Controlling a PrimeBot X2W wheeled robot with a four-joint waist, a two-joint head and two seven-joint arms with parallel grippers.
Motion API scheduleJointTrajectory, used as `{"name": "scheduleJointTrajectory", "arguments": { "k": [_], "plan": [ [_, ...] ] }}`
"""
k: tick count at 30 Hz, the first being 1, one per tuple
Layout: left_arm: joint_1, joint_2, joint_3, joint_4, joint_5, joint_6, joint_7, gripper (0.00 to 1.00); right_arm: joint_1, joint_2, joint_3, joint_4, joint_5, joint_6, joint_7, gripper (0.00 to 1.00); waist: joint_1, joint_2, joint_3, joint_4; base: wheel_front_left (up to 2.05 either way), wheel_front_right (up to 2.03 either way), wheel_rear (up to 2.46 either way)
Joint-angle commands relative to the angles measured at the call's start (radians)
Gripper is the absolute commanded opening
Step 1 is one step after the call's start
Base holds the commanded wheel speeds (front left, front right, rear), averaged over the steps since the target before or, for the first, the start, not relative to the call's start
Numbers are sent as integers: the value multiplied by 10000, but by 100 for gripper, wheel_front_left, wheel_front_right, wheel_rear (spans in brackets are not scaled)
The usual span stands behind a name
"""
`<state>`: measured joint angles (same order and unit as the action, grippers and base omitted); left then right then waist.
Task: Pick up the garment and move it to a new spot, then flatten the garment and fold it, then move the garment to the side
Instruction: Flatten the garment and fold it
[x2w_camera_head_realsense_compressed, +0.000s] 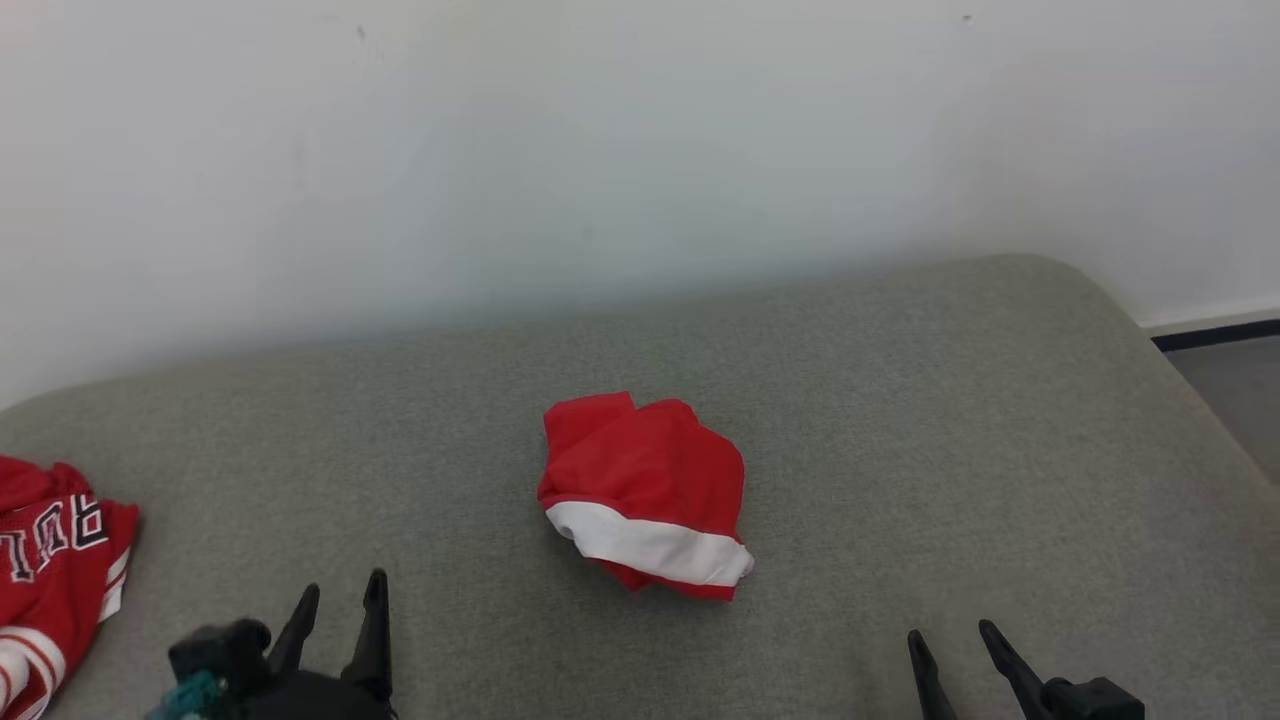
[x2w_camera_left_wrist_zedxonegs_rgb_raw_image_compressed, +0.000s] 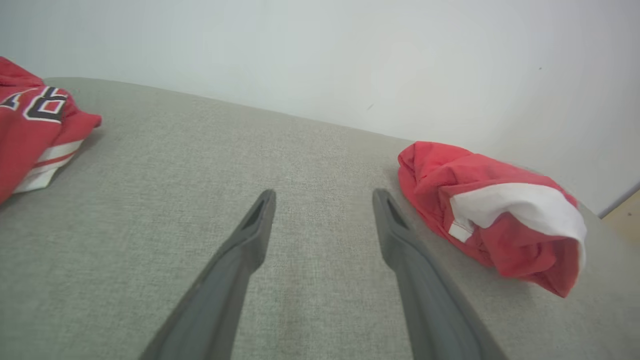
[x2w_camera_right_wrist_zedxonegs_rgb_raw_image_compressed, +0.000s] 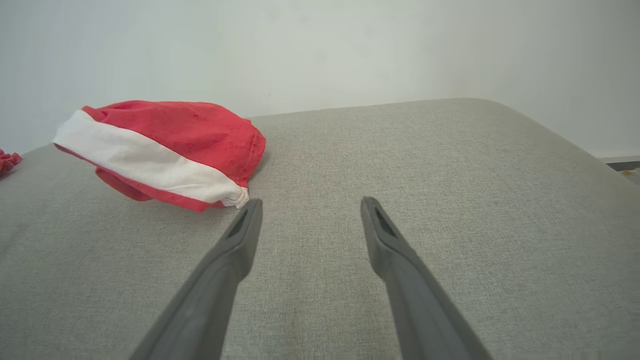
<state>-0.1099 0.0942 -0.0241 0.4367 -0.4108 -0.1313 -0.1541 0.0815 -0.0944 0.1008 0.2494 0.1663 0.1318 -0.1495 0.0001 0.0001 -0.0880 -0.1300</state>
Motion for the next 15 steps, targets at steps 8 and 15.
{"name": "scheduleJointTrajectory", "arguments": {
  "k": [8,15],
  "plan": [
    [-2685,566,-57,1506,-1441,29,2984,100,-260,-123,127,-202,32,-22,135,100,-1,-1,868,-1507,0,0,0],
    [-3939,980,-301,2068,-1688,174,5135,100,-443,-182,279,-366,32,-22,213,100,-1,-1,1356,-2259,0,0,0]
  ]
}}
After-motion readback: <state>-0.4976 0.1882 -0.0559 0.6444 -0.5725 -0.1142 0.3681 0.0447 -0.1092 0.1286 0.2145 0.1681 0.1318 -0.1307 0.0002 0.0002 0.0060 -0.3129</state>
